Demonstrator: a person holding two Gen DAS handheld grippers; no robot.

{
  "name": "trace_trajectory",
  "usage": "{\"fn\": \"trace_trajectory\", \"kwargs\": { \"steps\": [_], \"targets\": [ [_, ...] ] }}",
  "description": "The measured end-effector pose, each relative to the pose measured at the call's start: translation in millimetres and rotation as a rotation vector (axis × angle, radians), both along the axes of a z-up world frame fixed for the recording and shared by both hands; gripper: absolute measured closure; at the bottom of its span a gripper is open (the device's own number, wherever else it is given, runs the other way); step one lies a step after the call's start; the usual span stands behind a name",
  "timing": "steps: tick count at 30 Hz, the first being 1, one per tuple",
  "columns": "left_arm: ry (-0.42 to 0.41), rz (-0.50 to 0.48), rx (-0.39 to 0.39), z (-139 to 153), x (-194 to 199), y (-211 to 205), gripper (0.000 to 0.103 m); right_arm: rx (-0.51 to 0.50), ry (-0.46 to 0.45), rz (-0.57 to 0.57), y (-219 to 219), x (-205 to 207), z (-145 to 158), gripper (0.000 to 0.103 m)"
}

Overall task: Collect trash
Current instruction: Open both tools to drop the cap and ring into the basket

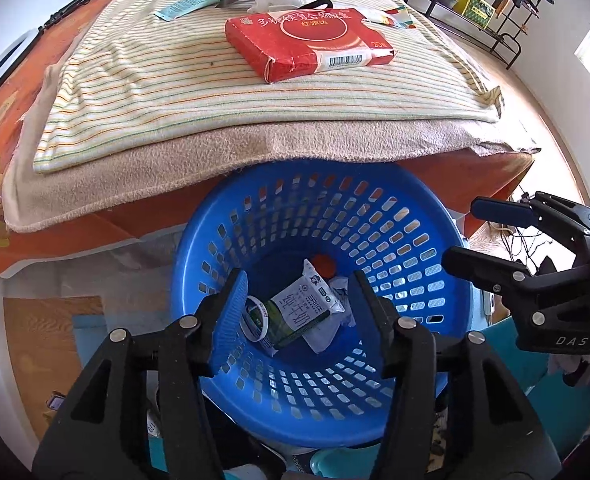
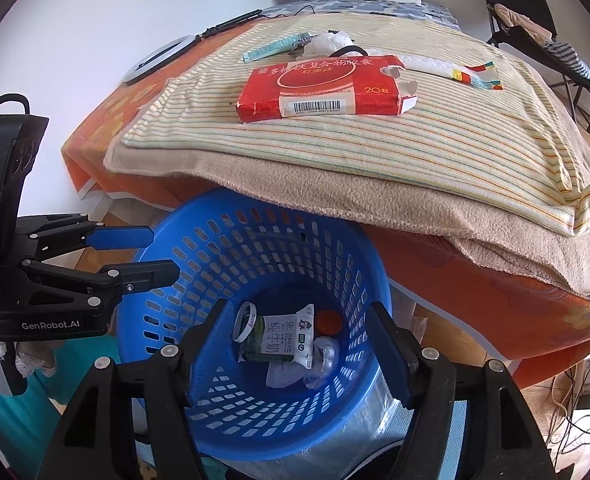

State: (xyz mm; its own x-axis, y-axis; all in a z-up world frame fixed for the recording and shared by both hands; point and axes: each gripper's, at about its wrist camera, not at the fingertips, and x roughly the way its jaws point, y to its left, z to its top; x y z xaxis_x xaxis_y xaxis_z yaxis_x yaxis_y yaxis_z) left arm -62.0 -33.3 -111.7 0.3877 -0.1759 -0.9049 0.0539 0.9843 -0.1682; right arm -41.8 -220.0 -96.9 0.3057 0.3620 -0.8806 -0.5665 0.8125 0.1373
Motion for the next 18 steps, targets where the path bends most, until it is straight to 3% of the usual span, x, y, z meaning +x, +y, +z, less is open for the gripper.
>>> {"fn": "trace_trajectory", "kwargs": {
  "steps": [3,18],
  "targets": [
    [-0.001,0.013,-0.007,1,1,2,0.043,-0.004,-0.001,-0.010,-1,1,0,0.023],
    [-0.040,0.016,-0.007,23,18,5,0.041,0.051,0.053,-0.065,-7,13,5,0.022]
  ]
}}
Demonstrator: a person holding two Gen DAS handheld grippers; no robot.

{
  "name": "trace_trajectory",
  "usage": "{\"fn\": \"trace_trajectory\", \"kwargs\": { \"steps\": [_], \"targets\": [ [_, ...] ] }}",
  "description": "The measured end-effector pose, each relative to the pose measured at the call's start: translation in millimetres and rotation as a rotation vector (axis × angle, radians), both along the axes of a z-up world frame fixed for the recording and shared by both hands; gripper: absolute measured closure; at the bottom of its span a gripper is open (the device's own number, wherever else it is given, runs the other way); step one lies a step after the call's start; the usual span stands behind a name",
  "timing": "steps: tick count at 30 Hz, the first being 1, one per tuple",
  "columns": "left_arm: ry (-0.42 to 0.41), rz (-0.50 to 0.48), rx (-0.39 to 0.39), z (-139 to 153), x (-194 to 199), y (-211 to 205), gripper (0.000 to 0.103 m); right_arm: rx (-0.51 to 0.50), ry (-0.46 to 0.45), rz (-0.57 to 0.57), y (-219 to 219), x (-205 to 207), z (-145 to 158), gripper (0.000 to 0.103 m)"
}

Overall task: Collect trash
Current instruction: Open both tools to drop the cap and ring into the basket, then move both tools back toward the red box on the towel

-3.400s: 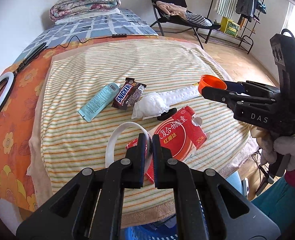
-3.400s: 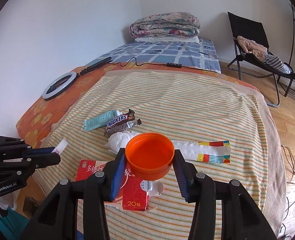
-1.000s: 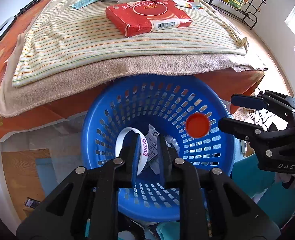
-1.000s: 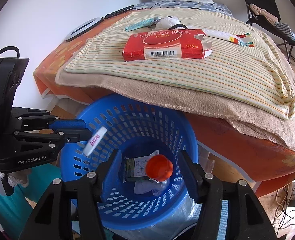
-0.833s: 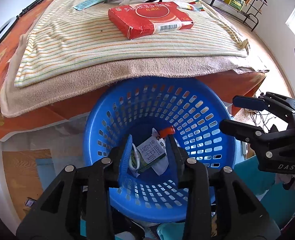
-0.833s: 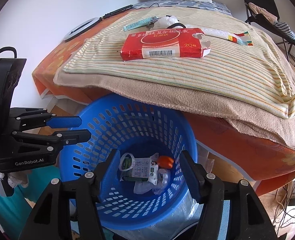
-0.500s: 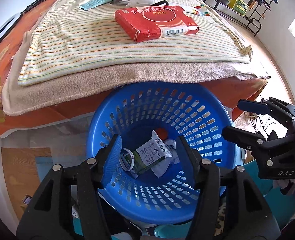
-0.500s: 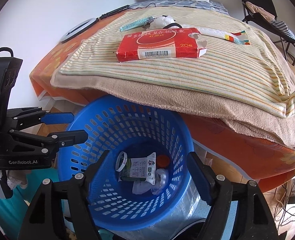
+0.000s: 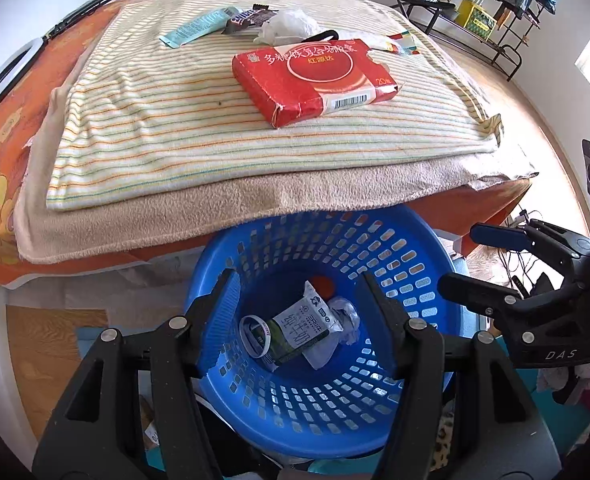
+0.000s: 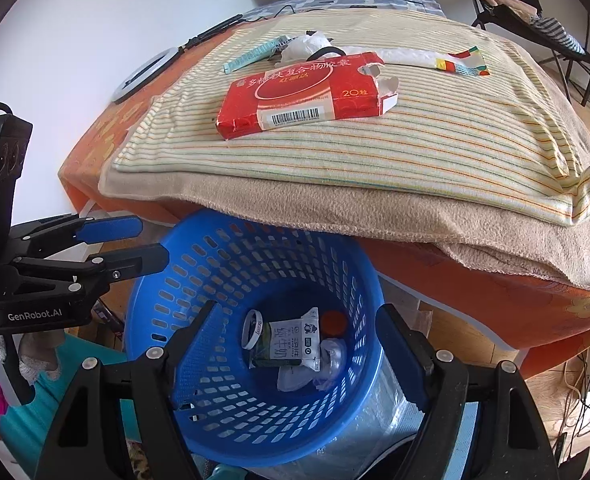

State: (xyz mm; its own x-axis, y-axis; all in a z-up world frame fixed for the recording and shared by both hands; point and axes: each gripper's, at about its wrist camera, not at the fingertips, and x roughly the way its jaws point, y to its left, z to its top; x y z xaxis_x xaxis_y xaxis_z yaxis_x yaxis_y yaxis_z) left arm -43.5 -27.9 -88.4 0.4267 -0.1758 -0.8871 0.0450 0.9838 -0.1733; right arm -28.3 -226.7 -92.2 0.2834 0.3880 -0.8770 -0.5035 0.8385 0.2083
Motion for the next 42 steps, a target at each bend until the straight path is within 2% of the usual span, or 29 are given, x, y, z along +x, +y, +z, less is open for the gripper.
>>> {"fn": "trace_trajectory", "kwargs": {
  "steps": [8,12,19,22,24,27,31,37,42],
  "targets": [
    [-0.051,0.015,-0.020,30,32,12,0.041,0.083,-0.006,-0.053,-9,20,19,0.022],
    [-0.086,0.010,-0.002,45,50,17,0.041,0.127,-0.004,-0.078,-12,35,30,0.022],
    [-0.116,0.001,0.002,58,84,28,0.041,0.155,-0.065,-0.086,-10,65,57,0.022],
    [-0.105,0.001,-0.035,57,104,35,0.040,0.161,-0.093,-0.095,-12,78,67,0.022],
    [-0.102,0.006,-0.055,56,116,38,0.033,0.166,-0.101,-0.105,-13,87,71,0.022],
    [-0.088,-0.006,-0.092,53,136,39,0.031,0.179,-0.105,-0.120,-17,99,75,0.022],
    [-0.072,-0.052,-0.101,46,163,31,0.022,0.195,-0.110,-0.136,-23,109,79,0.022],
    [-0.014,-0.077,-0.132,28,194,26,0.022,0.202,-0.099,-0.148,-29,118,76,0.022],
    [0.033,-0.121,-0.153,18,198,18,0.022,0.205,-0.097,-0.151,-30,124,75,0.022]
  ]
}}
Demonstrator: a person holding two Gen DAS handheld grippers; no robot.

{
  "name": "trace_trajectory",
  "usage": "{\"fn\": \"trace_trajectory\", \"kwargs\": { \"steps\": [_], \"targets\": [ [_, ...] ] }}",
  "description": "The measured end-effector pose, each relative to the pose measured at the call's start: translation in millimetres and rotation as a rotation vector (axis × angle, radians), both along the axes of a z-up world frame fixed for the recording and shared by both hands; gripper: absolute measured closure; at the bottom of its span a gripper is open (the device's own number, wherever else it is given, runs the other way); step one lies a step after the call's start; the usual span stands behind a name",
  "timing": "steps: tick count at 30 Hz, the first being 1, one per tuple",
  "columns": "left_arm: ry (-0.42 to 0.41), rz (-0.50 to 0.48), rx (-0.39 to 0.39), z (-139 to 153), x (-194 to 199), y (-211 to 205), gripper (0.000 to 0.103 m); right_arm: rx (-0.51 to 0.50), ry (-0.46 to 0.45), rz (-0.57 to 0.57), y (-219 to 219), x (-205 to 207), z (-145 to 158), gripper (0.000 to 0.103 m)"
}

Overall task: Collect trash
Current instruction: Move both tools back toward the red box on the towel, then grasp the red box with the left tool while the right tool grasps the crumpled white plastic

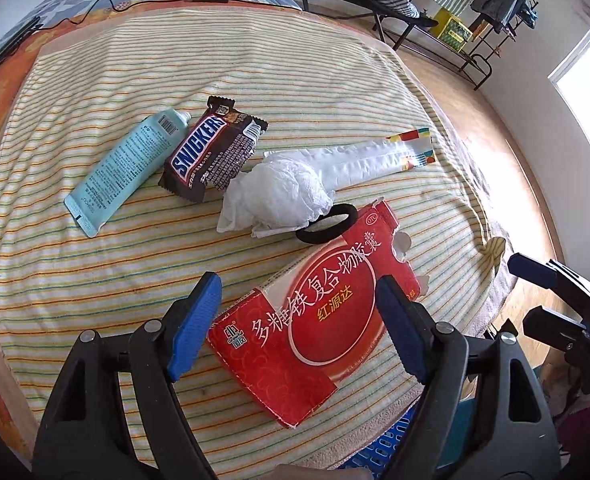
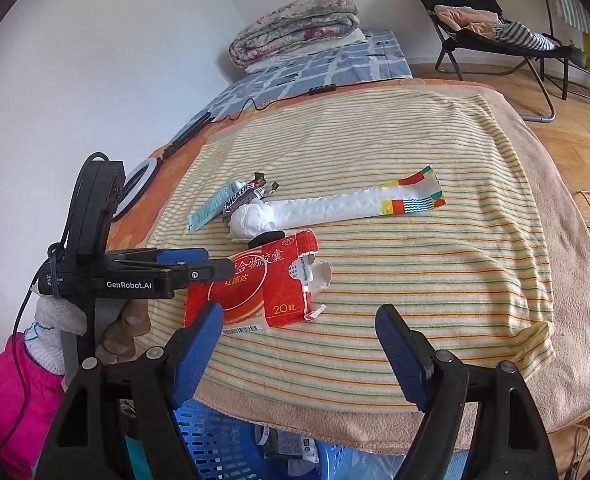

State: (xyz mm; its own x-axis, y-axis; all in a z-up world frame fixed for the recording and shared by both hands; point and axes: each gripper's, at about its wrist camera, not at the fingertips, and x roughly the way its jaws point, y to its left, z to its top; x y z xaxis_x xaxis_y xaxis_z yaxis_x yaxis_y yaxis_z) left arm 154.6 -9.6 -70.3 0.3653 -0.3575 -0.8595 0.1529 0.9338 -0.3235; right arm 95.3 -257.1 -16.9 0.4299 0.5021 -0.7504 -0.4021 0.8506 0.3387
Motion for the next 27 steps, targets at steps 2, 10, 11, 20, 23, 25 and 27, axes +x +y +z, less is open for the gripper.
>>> {"fn": "trace_trajectory", "kwargs": {
  "steps": [2,10,11,20,23,25,27],
  "targets": [
    [0.001,-0.038,0.020,0,-6,-8,0.022,0.003,-0.005,-0.004,-2,2,3,0.022],
    [-0.071,-0.230,0.283,-5,-39,-62,0.021,0.026,-0.014,-0.029,-9,14,11,0.022],
    [-0.080,-0.245,0.314,-6,-40,-68,0.018,0.026,-0.015,-0.030,-9,15,11,0.022],
    [-0.133,-0.259,0.361,-13,-37,-86,0.013,0.058,0.014,-0.054,-7,38,9,0.022],
    [-0.141,-0.261,0.348,-12,-39,-83,0.015,0.064,0.017,-0.063,-5,46,8,0.022],
    [-0.148,-0.268,0.344,-11,-44,-81,0.017,0.063,0.016,-0.064,-2,49,8,0.022],
    [-0.148,-0.275,0.339,-10,-50,-76,0.020,0.061,0.014,-0.060,2,52,8,0.022]
  ]
}}
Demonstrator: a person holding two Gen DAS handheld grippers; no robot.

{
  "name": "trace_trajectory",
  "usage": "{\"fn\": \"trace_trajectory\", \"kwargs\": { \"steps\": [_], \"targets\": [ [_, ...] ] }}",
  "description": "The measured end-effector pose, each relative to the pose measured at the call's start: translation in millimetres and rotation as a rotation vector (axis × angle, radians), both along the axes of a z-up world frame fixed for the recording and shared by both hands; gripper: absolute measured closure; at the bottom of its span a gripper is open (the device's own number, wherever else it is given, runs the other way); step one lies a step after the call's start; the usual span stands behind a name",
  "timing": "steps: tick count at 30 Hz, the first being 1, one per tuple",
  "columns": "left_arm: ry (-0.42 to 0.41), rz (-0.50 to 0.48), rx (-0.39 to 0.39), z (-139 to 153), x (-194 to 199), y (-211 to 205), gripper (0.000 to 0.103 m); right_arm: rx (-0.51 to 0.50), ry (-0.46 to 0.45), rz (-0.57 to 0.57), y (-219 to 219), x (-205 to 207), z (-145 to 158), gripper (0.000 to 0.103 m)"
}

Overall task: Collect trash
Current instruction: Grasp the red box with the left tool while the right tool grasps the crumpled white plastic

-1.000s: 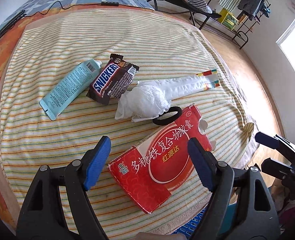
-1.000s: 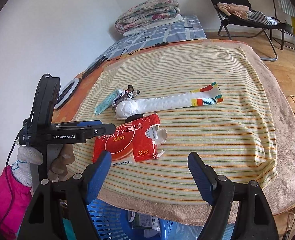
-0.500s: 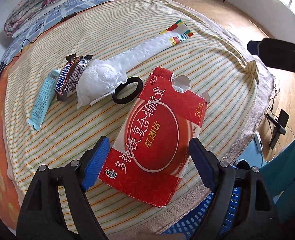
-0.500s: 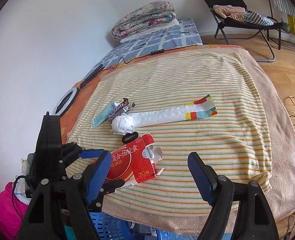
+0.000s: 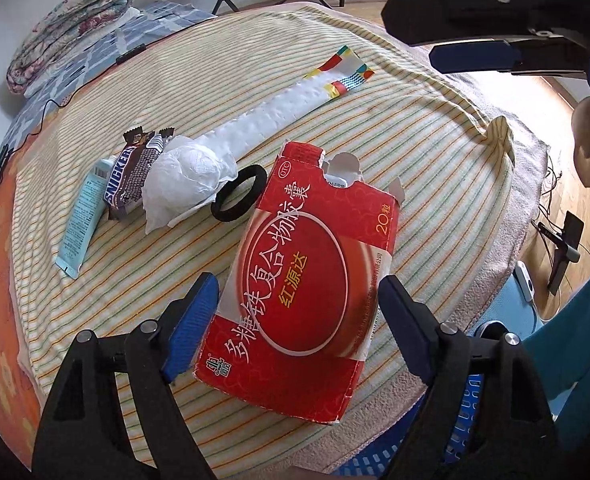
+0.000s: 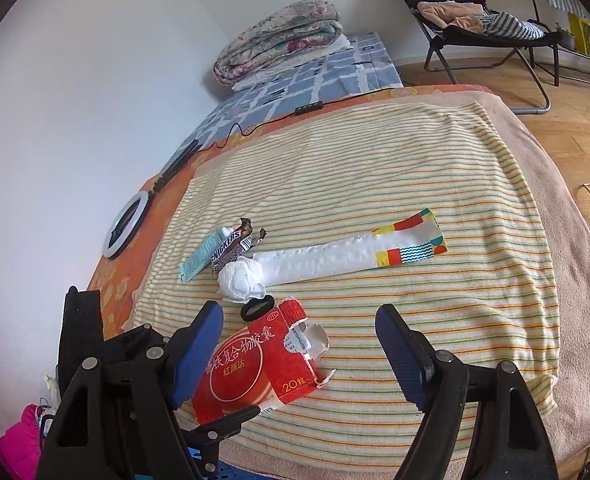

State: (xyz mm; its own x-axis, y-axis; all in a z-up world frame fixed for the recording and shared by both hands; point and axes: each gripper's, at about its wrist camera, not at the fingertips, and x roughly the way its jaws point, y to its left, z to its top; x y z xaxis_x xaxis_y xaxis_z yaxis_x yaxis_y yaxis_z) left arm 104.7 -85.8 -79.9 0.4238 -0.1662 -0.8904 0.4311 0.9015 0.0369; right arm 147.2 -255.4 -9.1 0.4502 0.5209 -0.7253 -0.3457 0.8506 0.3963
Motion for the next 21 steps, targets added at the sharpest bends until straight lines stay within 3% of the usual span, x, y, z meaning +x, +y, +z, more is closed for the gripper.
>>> {"fn": "trace_trajectory", "kwargs": {
  "steps": [5,10,17,21],
  "targets": [
    [0.016,-0.003,-0.002,-1,-9,5,0.019,0.000,0.003,0.000,5,4,-2,0.022],
    [0.027,-0.021,0.060,-12,-1,-14,0.012,-0.020,-0.013,-0.014,1,4,0,0.022],
    [0.029,-0.042,0.064,-19,-9,-18,0.014,-0.031,-0.004,0.001,5,11,-7,0.023],
    [0.019,-0.026,0.060,-16,-30,0,0.014,-0.046,-0.018,0.064,24,15,-10,0.031]
  ]
}}
